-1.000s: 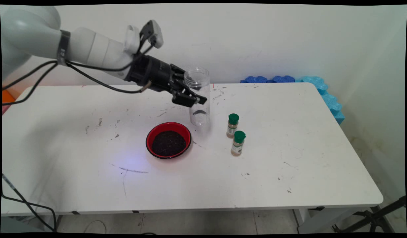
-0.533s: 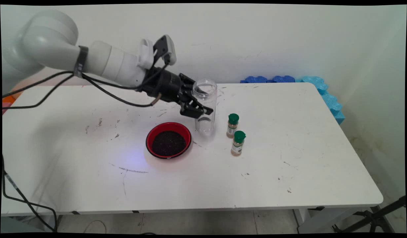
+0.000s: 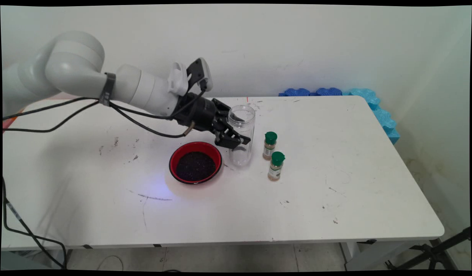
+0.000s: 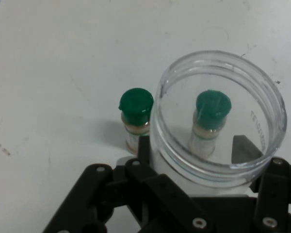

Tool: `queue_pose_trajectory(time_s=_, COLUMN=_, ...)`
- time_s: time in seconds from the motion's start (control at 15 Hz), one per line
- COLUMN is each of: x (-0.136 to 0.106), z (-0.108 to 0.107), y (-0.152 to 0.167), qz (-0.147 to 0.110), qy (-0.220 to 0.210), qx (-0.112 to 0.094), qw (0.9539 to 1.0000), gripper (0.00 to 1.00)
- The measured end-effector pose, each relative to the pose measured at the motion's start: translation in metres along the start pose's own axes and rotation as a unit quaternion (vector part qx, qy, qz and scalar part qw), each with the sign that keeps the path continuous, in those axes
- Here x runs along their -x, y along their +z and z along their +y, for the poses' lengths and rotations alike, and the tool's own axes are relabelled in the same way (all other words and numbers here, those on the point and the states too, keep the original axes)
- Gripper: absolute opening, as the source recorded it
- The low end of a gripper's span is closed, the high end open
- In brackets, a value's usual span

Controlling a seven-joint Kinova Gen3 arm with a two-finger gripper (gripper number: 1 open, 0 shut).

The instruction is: Place the picked object on the table

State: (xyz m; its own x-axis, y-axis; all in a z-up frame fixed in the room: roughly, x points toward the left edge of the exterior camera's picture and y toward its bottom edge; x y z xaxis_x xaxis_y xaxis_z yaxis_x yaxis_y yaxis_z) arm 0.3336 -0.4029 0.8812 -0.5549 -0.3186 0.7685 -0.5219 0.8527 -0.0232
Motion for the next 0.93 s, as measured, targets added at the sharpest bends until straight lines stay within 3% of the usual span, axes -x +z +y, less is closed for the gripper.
queue_pose_trajectory(time_s=0.93, x=0.025, z=0.008, y=0.030, qz=0.004, qy=-0.048, qx=-0.007, qw=0.9988, gripper=0.00)
